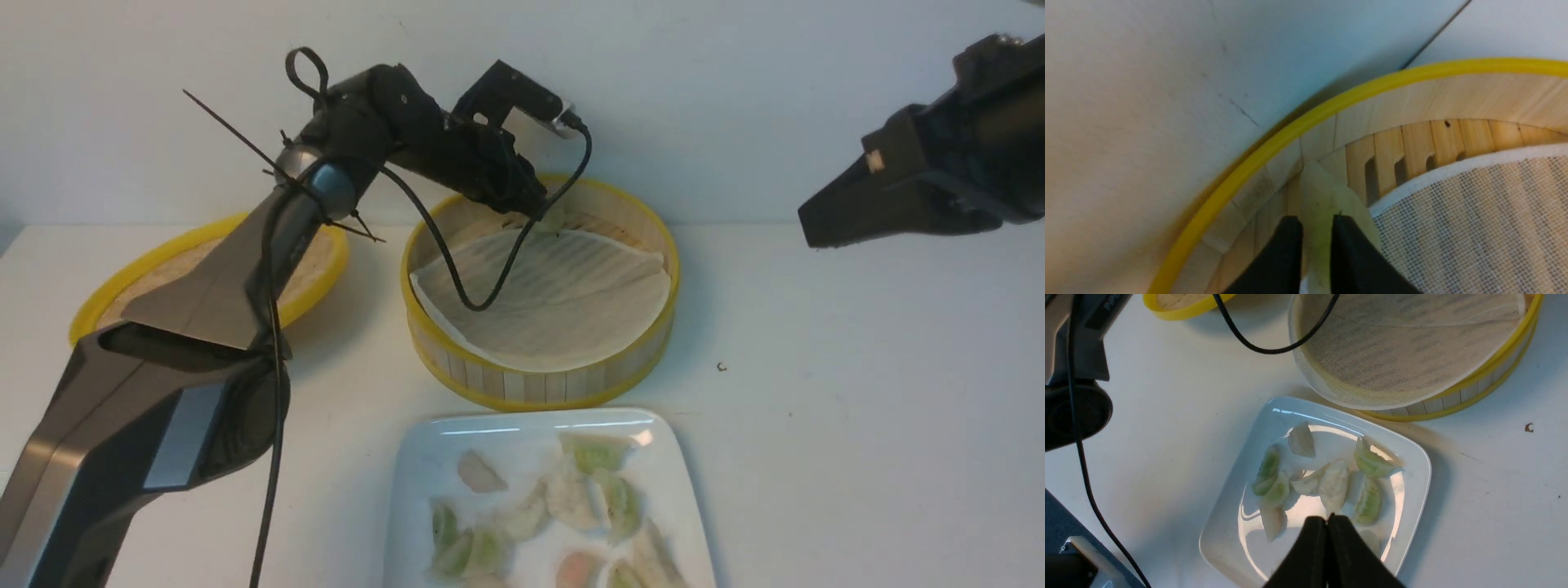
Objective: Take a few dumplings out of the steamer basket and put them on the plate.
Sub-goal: Use the left arm to grab a dumpling from the steamer
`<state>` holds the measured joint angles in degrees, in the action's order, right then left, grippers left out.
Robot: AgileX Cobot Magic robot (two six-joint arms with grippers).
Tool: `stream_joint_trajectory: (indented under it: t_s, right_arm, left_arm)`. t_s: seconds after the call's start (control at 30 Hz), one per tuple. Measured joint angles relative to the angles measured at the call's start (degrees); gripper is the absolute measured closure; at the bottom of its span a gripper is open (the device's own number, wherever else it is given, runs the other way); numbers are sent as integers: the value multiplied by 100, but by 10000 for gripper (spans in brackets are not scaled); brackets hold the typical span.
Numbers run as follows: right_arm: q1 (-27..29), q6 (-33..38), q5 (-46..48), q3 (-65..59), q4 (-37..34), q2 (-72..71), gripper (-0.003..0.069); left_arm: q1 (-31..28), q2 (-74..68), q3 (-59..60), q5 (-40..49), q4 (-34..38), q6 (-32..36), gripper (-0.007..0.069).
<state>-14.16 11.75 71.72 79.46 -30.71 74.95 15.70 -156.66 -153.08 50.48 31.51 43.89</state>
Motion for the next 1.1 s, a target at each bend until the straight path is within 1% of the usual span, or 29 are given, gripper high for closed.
stream_joint_trajectory:
  t_s: [0.07, 0.13, 0.17, 0.2, 0.23, 0.37, 0.47, 0.63, 0.7, 1.1]
  right_arm:
    - [0, 0, 0, 0, 0, 0, 673]
    - [0, 0, 0, 0, 0, 0, 673]
    - [0, 0, 0, 0, 0, 0, 673]
    - [0, 0, 0, 0, 0, 0, 673]
    - [0, 0, 0, 0, 0, 0, 673]
    - [0, 0, 5, 0, 6, 0, 673]
    - [0, 0, 5, 0, 23, 0, 673]
    - [0, 0, 5, 0, 30, 0, 673]
    - [0, 0, 5, 0, 35, 0, 673]
    - [0, 0, 5, 0, 68, 0, 673]
  left_arm:
    - [17, -80, 0, -6, 58, 80, 457]
    - [44, -139, -7, -70, 146, 192, 375]
    - [45, -144, -7, -75, 152, 203, 368]
    - [69, -170, -9, -166, 177, 297, 307]
    - [75, -175, -13, -184, 193, 320, 273]
    - [108, -175, -13, -197, 205, 300, 192]
    - [114, -162, -33, -129, 213, 76, 178]
    - [114, 4, -68, 52, 196, -337, 178]
    - [114, 90, -91, 84, 196, -406, 178]
    - [118, 39, -118, 253, 181, -351, 176]
